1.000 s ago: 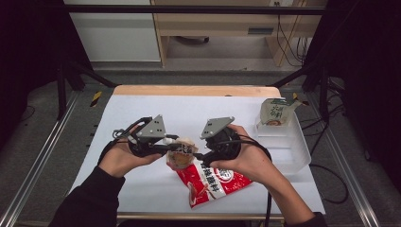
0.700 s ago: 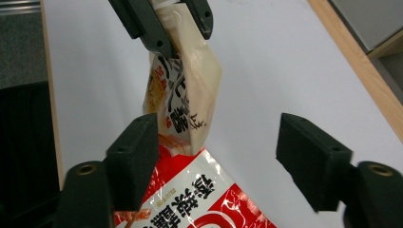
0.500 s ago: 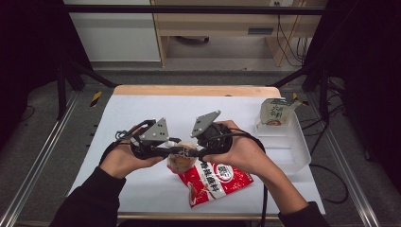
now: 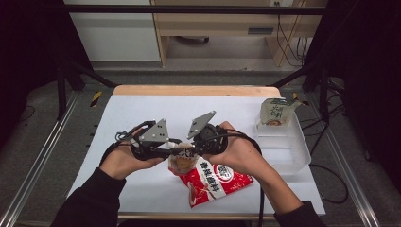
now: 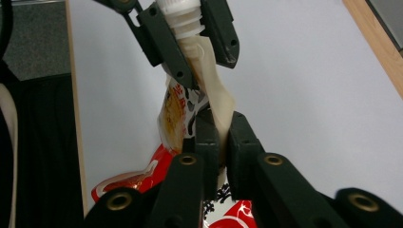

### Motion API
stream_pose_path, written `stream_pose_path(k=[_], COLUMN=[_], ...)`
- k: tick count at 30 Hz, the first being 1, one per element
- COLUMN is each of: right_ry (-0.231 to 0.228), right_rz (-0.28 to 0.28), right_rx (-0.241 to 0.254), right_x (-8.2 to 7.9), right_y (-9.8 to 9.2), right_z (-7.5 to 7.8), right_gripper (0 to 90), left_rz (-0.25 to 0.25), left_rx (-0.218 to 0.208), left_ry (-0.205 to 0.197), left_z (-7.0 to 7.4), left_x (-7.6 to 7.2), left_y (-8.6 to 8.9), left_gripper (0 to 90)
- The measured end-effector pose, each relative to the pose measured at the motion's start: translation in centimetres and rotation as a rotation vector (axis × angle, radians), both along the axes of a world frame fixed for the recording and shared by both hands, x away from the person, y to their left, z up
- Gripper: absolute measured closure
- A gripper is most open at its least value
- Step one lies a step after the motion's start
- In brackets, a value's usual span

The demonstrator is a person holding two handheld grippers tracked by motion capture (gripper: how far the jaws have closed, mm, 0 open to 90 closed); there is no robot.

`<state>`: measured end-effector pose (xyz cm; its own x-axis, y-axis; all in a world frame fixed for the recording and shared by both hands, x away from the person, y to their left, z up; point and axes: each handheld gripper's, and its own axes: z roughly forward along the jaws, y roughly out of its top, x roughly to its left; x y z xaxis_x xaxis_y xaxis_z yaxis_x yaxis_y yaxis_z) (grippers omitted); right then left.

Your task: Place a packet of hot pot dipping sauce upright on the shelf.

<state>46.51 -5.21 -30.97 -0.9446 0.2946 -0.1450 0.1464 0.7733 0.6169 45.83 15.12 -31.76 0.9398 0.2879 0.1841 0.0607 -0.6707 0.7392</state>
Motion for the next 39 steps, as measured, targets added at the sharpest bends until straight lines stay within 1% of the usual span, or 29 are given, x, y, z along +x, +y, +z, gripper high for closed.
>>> stream_pose_path(k=[1, 4, 7, 10, 11, 12, 14, 16, 17, 18, 22, 28, 33, 36, 39], right_ry=[0.001, -0.010, -0.021, -0.034, -0.032, -0.041, -0.042, -0.048, -0.048, -0.053, -0.056, -0.077, -0.092, -0.101, -0.111], right_rz=[-0.008, -0.010, -0.015, -0.023, -0.032, -0.025, -0.035, -0.040, -0.050, -0.048, -0.069, -0.095, -0.116, -0.129, -0.145], right_rx=[-0.001, -0.010, -0.010, -0.012, -0.007, -0.008, -0.012, -0.021, -0.021, -0.023, -0.010, -0.007, 0.006, 0.015, 0.020], right_x=[0.0, -0.1, -0.1, 0.1, 0.1, 0.2, 0.3, 0.4, 0.4, 0.5, 0.7, 1.0, 1.0, 0.9, 0.9], right_y=[0.0, 0.0, -0.1, -0.5, -0.6, -0.8, -1.2, -1.6, -1.9, -2.2, -3.5, -5.5, -7.2, -8.2, -9.2], right_z=[0.0, 0.2, 0.5, 0.9, 1.1, 1.2, 1.3, 1.5, 1.5, 1.6, 1.9, 2.4, 3.0, 3.5, 4.1], right_gripper=[87.3, 88.4, 88.8, 88.9, 88.9, 88.9, 88.9, 88.9, 88.8, 88.8, 88.8, 88.8, 88.8, 88.8, 88.8], left_rz=[0.002, 0.010, 0.016, 0.051, 0.057, 0.059, 0.071, 0.084, 0.093, 0.104, 0.136, 0.176, 0.201, 0.216, 0.244], left_rx=[-0.004, -0.010, -0.032, -0.072, -0.081, -0.088, -0.090, -0.094, -0.089, -0.087, -0.084, -0.069, -0.083, -0.073, -0.092], left_ry=[-0.001, -0.004, -0.004, -0.024, -0.026, -0.027, -0.027, -0.022, -0.024, -0.028, -0.029, -0.019, -0.012, -0.015, -0.006], left_z=[-0.1, -0.2, -0.2, -0.1, -0.1, -0.1, -0.2, -0.3, -0.4, -0.6, -1.2, -2.3, -3.4, -4.3, -5.2], left_x=[0.0, 0.0, 0.0, 0.1, 0.1, 0.2, 0.1, 0.1, 0.0, 0.0, -0.2, -0.5, -1.1, -1.4, -1.7], left_y=[0.0, -0.1, 0.0, 0.1, 0.2, 0.3, 0.5, 0.7, 0.9, 1.0, 1.5, 2.4, 3.3, 4.0, 4.9], left_gripper=[73.0, 72.8, 70.8, 52.8, 49.2, 45.3, 37.0, 32.6, 30.7, 28.2, 19.6, 12.0, 10.1, 9.3, 8.5])
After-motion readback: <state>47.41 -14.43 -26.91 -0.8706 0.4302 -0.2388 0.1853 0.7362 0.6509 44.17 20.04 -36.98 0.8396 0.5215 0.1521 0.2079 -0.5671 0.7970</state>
